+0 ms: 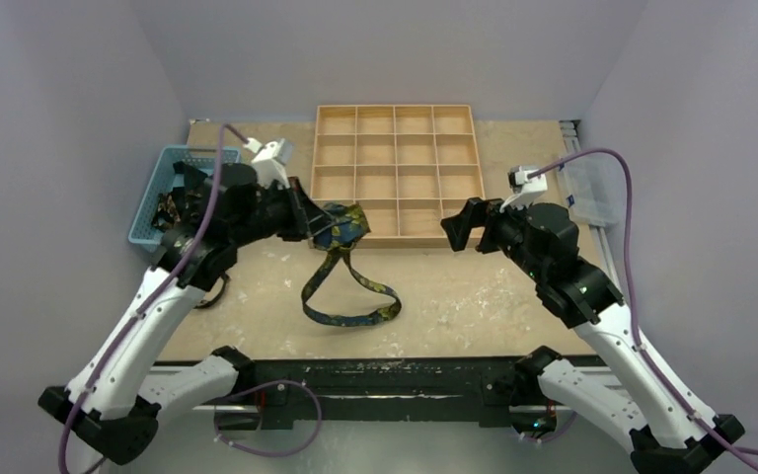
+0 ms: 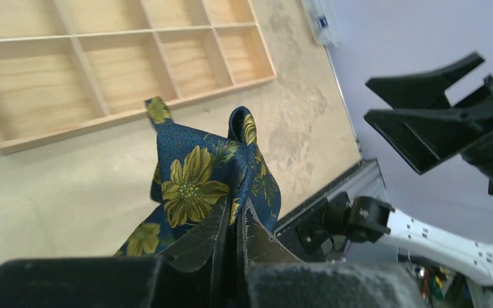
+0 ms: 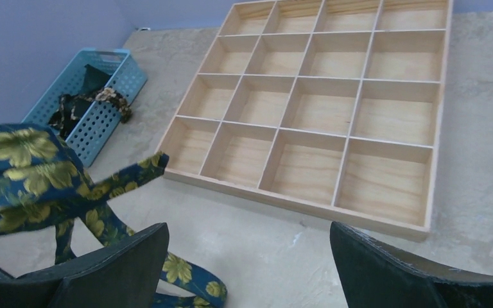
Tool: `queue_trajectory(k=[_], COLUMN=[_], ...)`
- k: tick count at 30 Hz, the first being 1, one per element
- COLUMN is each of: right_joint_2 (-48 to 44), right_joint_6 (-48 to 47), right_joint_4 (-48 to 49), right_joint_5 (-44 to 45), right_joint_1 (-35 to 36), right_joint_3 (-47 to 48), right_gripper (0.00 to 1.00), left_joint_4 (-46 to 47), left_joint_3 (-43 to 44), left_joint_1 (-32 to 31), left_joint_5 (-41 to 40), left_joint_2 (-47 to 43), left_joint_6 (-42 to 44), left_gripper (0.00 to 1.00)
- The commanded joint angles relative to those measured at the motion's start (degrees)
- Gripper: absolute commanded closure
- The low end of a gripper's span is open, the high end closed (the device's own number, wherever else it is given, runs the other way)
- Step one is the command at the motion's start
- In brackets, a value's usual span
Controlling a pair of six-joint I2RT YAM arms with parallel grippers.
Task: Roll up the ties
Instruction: Place the tie at the center of the board, then flatten out the tie at the center of the board.
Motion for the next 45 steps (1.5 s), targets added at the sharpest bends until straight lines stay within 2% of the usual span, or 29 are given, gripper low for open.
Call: queue_trajectory(k=[1, 3, 4, 6, 8, 9, 13, 17, 22, 24, 28, 30, 33, 37, 41, 45], right_joint_2=[-1.55, -1.89, -1.88, -1.89, -1.83, -1.96, -2.45, 1.8, 7.69, 11.16, 18.45, 20.25, 20.63, 22.72, 20.69, 17.03], right_joint_6=[-0.79, -0.93, -1.01, -1.09, -1.03, -0.85, -1.15, -3.4, -4.39, -4.31, -4.44, -4.38, -4.37, -3.39, -0.31, 1.91], right_joint_4=[-6.9, -9.03, -10.15, -11.75, -13.42, -14.04, -14.13, -13.9, -9.07, -6.56, -2.81, -2.36, -1.22, -0.32, 2.91, 3.96], right_joint_5=[7.54, 10.88, 12.59, 14.63, 15.07, 14.94, 12.13, 3.5, -0.63, -2.42, -4.06, -4.28, -3.19, -2.92, -4.1, -4.3], right_joint_1=[-0.07, -0.13, -0.13, -0.22, -0.18, -0.14, -0.16, -0.15, -0.08, -0.09, -0.05, -0.04, -0.04, -0.05, -0.05, -0.02], right_joint_3=[5.73, 6.86, 7.22, 7.87, 8.03, 7.85, 5.25, 2.62, -2.32, -4.08, -6.25, -6.2, -7.36, -7.98, -11.52, -14.15], right_gripper=[0.02, 0.02, 0.02, 0.02, 0.02, 0.02, 0.02, 0.03, 0.12, 0.16, 0.22, 0.25, 0.27, 0.3, 0.29, 0.29], left_joint_4=[10.25, 11.62, 11.47, 8.0, 5.33, 6.39, 10.1, 11.63, 15.27, 15.46, 13.05, 15.23, 21.6, 20.37, 18.81, 17.49], left_joint_3=[1.7, 6.6, 10.04, 17.19, 20.02, 18.58, 9.88, -1.21, -16.79, -20.43, -23.71, -26.48, -30.39, -25.46, -20.58, -15.47], left_joint_1=[-13.56, -19.75, -22.33, -26.55, -27.89, -27.77, -25.89, -23.67, -17.45, -16.73, -16.27, -16.64, -20.87, -29.83, -40.42, -46.95], left_joint_5=[-5.36, -5.69, -5.4, -8.64, -13.47, -14.2, -17.19, -16.4, -12.21, -13.17, -15.7, -14.51, -12.92, -15.55, -21.75, -24.86], left_joint_2=[9.26, 19.28, 24.82, 33.16, 35.22, 33.4, 23.89, 15.88, 7.74, 6.16, 7.79, 8.36, 8.63, 14.45, 20.83, 27.58], left_joint_6=[-3.57, -4.86, -4.81, -3.28, -1.88, -1.53, 2.98, 6.35, 3.71, 2.27, -3.75, -6.42, -7.03, -2.33, 2.52, 6.31], left_gripper=[1.0, 1.0, 0.94, 0.62, 0.09, 0.01, 0.0, 0.0, 0.0, 0.0, 0.1, 0.17, 0.29, 0.45, 0.47, 0.44])
